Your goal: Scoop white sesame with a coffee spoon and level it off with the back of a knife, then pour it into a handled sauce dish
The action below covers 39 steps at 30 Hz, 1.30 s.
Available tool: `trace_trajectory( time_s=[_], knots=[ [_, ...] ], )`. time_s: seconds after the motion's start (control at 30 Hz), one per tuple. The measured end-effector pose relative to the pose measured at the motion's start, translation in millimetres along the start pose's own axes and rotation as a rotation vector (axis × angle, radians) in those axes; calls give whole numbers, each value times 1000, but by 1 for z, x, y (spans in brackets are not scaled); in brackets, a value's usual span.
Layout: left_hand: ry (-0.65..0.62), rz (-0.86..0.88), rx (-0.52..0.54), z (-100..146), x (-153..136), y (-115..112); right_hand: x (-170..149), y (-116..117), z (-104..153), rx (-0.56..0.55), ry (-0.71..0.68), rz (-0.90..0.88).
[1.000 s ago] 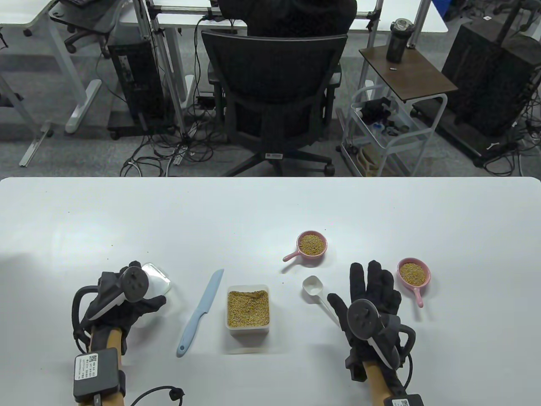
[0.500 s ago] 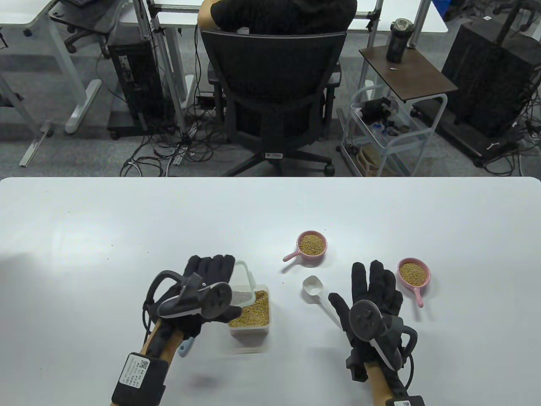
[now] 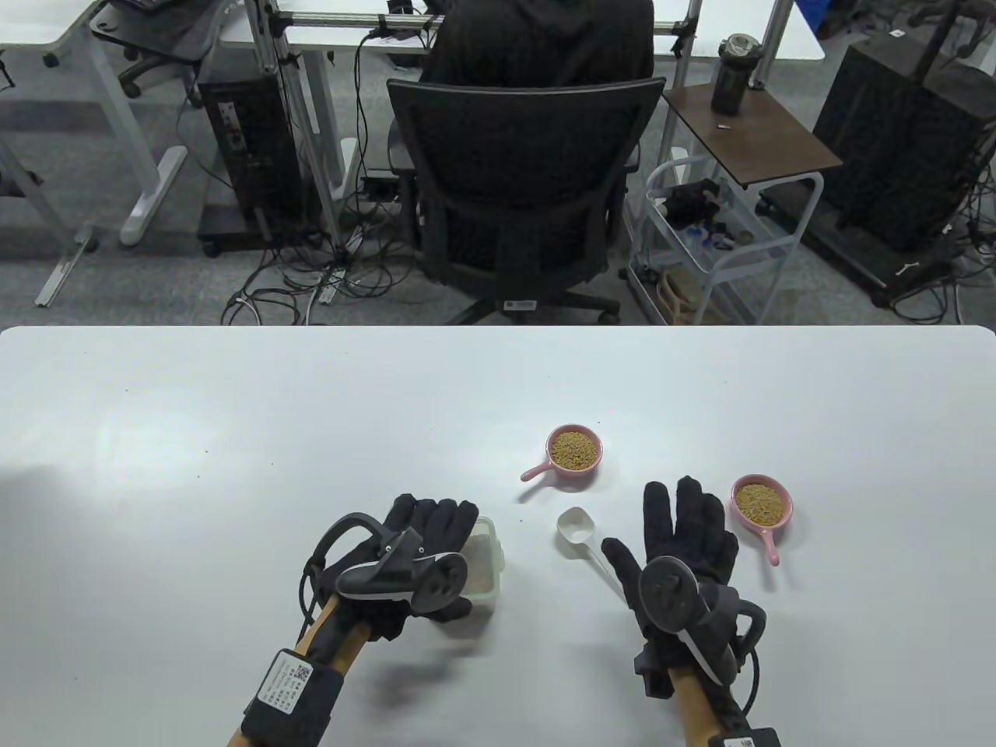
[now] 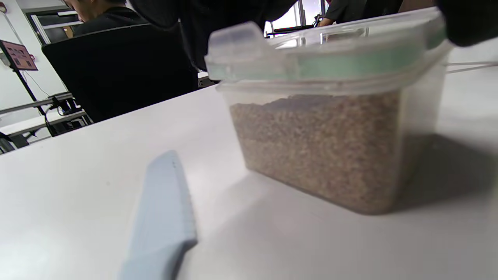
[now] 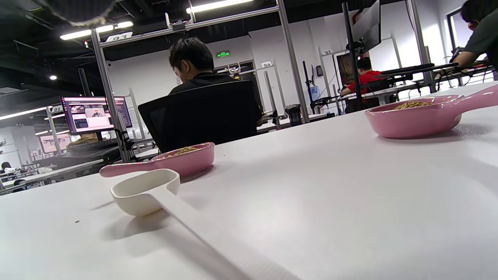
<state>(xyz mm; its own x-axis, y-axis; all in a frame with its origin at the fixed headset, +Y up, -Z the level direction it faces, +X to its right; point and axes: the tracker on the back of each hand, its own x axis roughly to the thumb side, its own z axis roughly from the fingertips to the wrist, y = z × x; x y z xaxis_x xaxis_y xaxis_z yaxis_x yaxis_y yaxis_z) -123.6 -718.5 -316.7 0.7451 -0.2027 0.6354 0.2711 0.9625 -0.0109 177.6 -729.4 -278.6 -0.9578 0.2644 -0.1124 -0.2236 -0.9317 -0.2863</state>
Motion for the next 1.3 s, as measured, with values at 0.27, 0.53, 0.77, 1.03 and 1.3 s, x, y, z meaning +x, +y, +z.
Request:
trace_trajectory(
  time_s=[0.27, 0.53, 0.77, 1.03, 1.3],
  knots=[
    [32, 126, -83, -1, -10, -2, 3, 2, 1, 5, -12, 13],
    [141, 314, 20, 17, -30, -3, 18, 2, 5, 10, -64, -17],
    [497, 535, 124, 50, -47, -15, 62, 10, 7, 87, -151, -100],
    [572, 679, 159, 45, -38, -38, 104, 43, -1, 326, -67, -266],
    [594, 633, 185, 44, -28, -40, 113, 63, 0, 434, -5, -348]
  ],
)
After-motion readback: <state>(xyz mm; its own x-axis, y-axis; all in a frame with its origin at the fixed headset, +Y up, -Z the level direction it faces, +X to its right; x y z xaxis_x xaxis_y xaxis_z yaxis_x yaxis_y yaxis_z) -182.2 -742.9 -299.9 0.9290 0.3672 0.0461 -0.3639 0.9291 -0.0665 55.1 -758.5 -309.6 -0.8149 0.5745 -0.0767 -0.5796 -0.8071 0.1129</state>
